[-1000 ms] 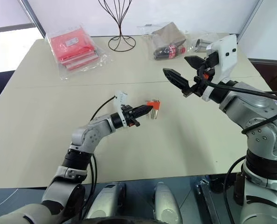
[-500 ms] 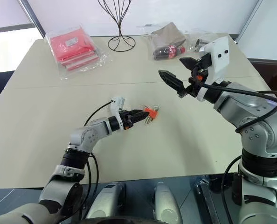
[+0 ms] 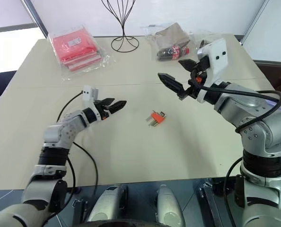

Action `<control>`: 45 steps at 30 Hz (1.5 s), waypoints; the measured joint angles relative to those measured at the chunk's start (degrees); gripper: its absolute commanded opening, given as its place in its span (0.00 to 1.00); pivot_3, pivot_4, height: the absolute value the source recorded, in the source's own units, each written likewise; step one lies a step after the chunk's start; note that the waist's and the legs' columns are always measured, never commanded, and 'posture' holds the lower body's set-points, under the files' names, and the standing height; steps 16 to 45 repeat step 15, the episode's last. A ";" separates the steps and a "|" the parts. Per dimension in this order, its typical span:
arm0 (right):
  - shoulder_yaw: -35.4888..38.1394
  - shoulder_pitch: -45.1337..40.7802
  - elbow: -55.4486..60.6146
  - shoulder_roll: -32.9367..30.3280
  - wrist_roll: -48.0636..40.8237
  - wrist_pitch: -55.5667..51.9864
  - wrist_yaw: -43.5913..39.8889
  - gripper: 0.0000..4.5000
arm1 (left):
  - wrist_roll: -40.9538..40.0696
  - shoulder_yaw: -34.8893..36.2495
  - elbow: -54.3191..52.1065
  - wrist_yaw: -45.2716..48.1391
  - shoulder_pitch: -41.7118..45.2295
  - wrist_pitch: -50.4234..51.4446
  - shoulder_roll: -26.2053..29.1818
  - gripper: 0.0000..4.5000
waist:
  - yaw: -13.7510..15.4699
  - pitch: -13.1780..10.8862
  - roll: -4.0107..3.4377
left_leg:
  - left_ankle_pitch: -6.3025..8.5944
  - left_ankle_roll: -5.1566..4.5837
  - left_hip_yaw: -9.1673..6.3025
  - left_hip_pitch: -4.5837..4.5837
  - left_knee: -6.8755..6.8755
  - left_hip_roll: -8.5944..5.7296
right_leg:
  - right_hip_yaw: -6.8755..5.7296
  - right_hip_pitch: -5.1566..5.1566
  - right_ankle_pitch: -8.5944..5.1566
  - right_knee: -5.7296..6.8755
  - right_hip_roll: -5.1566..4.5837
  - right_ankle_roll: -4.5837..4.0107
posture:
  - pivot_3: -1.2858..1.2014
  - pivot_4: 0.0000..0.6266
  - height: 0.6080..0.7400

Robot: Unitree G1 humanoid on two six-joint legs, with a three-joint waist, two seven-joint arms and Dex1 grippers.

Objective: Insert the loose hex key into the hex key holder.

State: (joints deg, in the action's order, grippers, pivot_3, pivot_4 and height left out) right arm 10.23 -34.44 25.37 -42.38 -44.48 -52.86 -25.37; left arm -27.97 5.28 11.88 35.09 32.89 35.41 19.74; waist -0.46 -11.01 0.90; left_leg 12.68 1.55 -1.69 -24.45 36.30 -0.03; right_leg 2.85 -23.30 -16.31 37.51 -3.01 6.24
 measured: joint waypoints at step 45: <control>-6.72 14.22 -0.57 -24.12 13.98 16.72 -32.49 1.00 | -7.62 -4.14 -19.23 23.59 0.89 9.20 19.62 0.98 | -0.50 -0.01 -0.02 | 0.03 -0.05 0.03 0.07 -0.03 0.18 | -0.02 0.08 -0.01 -0.16 0.15 -0.01 | 0.52 0.24 1.00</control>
